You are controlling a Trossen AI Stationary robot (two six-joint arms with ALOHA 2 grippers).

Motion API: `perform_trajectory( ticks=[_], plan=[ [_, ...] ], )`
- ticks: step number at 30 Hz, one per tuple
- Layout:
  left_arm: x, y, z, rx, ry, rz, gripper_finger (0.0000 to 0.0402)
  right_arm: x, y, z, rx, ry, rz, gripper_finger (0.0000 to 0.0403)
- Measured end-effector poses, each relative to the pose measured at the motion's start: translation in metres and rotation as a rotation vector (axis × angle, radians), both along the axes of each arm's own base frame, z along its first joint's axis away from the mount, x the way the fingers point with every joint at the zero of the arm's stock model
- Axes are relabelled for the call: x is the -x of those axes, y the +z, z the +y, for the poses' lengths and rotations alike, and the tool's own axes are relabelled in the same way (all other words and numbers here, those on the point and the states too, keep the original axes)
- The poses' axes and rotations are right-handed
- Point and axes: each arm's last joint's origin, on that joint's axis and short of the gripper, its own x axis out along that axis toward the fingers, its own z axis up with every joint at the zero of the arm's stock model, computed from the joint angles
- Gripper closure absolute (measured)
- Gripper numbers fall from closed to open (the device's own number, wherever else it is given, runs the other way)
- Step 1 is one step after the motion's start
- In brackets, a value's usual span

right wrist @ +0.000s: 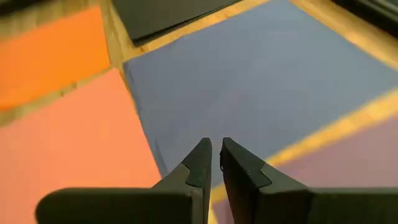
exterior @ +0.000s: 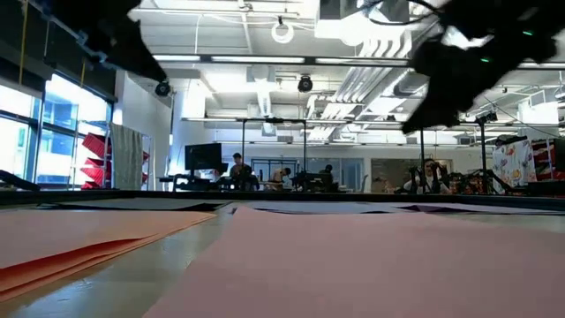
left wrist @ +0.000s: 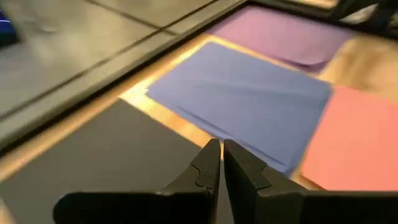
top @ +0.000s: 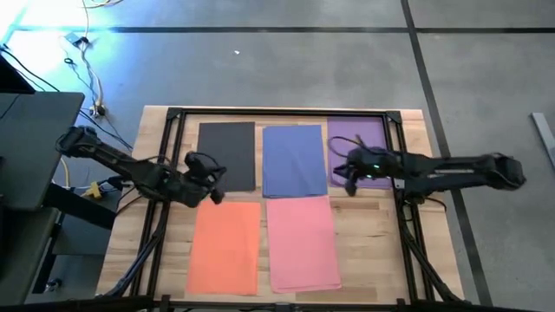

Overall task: Organize paper
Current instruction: Return to Home Position

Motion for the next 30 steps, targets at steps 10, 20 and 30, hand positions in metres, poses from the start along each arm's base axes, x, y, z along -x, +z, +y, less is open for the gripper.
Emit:
perform_trajectory(
  ticks=[10,20,30],
  plan=[
    [0.023,-0.033,0.026,0.097,-0.242,-0.365,0.0402,0.040,-0.039,0.007,-0.106,-0.058,-0.417,0.0397],
    [0.050,-0.065,0.045,0.121,-0.311,-0.497,0.0402,0.042,-0.032,0.004,0.012,-0.114,-0.467,0.0398],
    [0.067,-0.065,0.050,0.074,-0.405,-0.552,0.0402,0.043,-0.043,0.005,0.008,-0.103,-0.357,0.0398]
  ],
)
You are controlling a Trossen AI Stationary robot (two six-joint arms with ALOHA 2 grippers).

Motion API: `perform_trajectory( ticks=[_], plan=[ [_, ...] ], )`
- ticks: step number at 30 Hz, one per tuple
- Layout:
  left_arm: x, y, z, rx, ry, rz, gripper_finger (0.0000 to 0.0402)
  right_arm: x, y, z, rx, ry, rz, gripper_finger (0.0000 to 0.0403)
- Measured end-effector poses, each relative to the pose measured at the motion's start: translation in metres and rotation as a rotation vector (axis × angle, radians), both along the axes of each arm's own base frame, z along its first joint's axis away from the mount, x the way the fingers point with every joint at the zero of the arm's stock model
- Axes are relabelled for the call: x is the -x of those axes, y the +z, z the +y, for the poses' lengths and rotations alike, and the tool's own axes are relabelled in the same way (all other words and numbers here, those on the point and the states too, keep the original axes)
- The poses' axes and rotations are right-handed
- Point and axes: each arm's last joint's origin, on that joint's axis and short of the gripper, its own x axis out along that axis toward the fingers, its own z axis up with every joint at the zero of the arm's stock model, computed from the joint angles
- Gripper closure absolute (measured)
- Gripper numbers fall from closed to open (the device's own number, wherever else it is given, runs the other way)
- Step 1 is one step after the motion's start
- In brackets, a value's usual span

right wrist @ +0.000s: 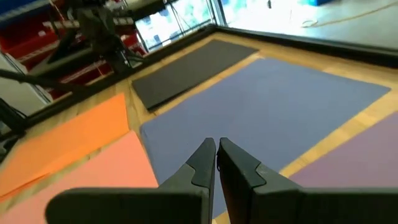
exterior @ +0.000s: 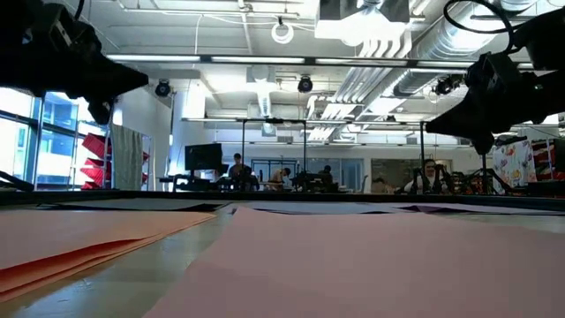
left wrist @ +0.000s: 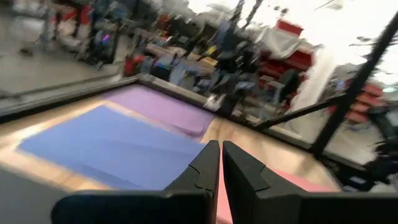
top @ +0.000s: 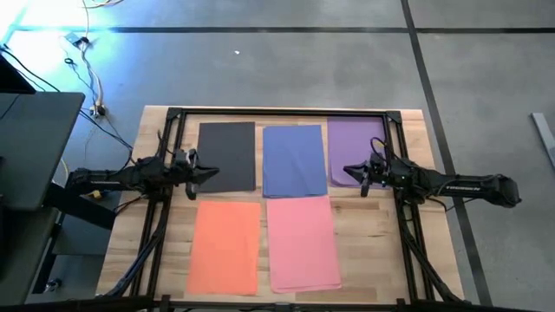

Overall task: Organize paper
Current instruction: Return to Home Position

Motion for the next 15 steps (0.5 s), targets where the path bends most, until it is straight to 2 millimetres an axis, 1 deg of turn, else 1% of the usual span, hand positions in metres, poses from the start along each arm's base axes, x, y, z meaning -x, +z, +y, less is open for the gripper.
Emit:
perform_trajectory(
  ticks=[5,15],
  plan=[
    [-0.0025,-0.0044,0.0002,-0.082,0.003,0.059,0.0402,0.0000,0.0001,0.0001,0.000,0.002,0.000,0.0398],
    [-0.0048,-0.0072,0.0003,-0.086,0.005,0.095,0.0402,-0.0001,0.0002,0.0014,0.001,0.010,0.000,0.0398]
  ],
)
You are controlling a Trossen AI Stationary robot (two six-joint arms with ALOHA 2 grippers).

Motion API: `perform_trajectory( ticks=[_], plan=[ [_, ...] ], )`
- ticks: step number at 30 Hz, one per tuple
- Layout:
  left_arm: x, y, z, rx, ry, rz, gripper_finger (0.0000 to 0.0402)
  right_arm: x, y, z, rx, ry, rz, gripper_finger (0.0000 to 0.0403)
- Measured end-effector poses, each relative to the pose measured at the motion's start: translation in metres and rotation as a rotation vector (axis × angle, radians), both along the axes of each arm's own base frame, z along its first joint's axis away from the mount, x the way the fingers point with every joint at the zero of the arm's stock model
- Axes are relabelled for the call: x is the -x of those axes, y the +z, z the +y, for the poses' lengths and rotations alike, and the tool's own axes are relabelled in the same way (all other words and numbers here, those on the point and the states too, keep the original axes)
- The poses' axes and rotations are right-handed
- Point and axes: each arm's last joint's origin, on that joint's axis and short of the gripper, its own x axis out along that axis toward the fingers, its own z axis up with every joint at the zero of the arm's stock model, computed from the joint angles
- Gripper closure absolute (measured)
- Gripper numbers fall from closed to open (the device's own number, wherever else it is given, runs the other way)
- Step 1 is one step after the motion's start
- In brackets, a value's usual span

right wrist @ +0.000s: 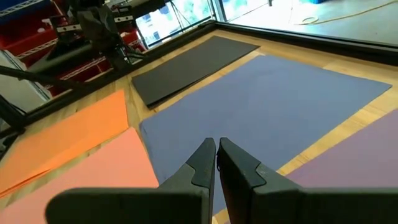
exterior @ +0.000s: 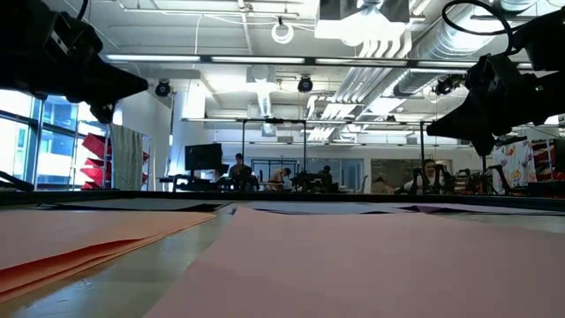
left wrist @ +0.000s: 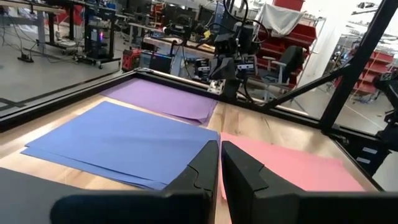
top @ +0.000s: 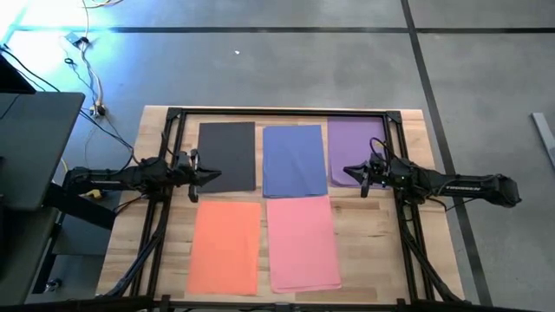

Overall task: Organize paper
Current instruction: Return to Home Position

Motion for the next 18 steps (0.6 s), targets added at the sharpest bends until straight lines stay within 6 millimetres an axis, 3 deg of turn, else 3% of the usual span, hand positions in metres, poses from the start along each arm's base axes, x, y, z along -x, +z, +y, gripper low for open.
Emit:
perform_trajectory(
  ticks=[18],
  plan=[
    [0.003,0.004,-0.001,-0.001,-0.002,-0.066,0.0402,0.015,0.032,0.012,0.034,0.108,-0.364,0.0398]
  ],
)
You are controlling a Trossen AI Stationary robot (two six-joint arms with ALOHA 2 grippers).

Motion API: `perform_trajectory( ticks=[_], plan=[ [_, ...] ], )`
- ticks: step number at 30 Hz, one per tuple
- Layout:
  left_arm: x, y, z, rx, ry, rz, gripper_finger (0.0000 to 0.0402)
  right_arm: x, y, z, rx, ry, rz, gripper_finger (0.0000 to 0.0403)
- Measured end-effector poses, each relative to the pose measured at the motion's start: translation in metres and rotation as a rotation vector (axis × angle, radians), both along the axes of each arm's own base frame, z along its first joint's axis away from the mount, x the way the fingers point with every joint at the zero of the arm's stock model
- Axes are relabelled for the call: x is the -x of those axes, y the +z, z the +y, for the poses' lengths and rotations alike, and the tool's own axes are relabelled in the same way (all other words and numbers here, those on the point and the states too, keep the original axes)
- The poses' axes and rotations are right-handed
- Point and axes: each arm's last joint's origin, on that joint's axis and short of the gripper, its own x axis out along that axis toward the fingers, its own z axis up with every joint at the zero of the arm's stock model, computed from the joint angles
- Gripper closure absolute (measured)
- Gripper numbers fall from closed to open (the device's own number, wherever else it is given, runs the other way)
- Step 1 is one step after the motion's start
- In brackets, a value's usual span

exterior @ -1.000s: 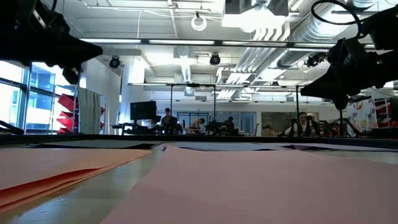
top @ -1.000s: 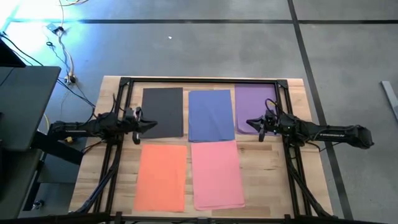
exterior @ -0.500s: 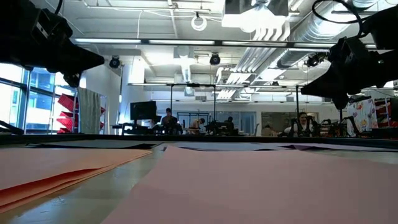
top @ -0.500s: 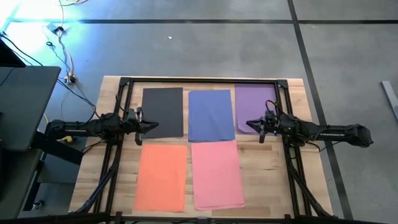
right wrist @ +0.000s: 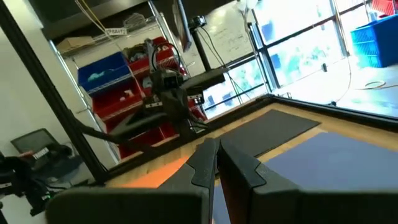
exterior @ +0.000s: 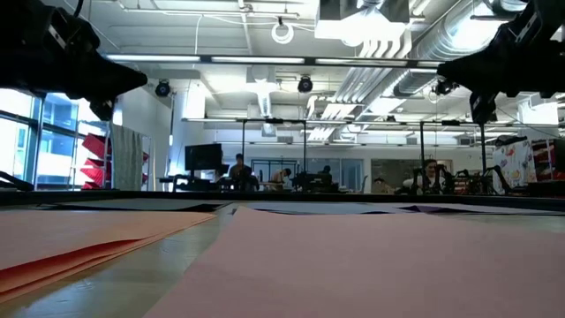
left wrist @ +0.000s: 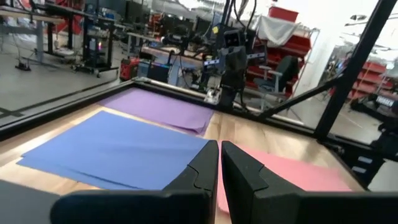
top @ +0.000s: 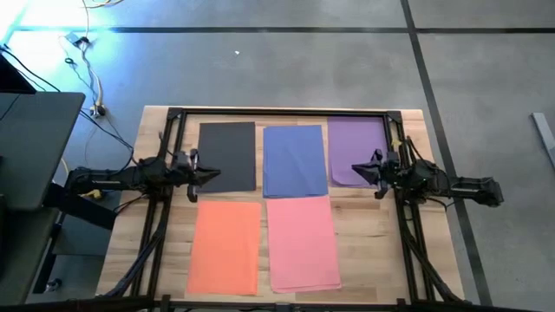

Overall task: Organize paper
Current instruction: Return to Home Position

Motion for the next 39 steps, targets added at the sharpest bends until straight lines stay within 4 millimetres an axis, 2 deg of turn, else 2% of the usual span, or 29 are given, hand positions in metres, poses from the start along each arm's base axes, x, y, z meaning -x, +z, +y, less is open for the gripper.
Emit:
perform_trajectory(
  ticks=[18,29,34,39],
  plan=[
    [-0.0003,-0.0004,-0.0009,0.001,-0.009,0.002,0.0402,-0.0027,-0.0087,-0.0003,-0.005,0.002,0.095,0.0398],
    [-0.0002,0.0002,0.0007,-0.040,0.049,0.005,0.0402,-0.0031,-0.0095,0.0002,0.431,0.002,0.176,0.0398],
    [-0.0003,0.0003,0.0007,-0.039,0.048,0.004,0.0402,-0.0033,-0.0102,0.0029,0.490,0.091,0.169,0.0398],
    [-0.0003,0.0005,0.0007,-0.040,0.047,0.002,0.0402,-0.0031,-0.0083,0.0083,0.500,0.268,0.104,0.0398]
  ],
)
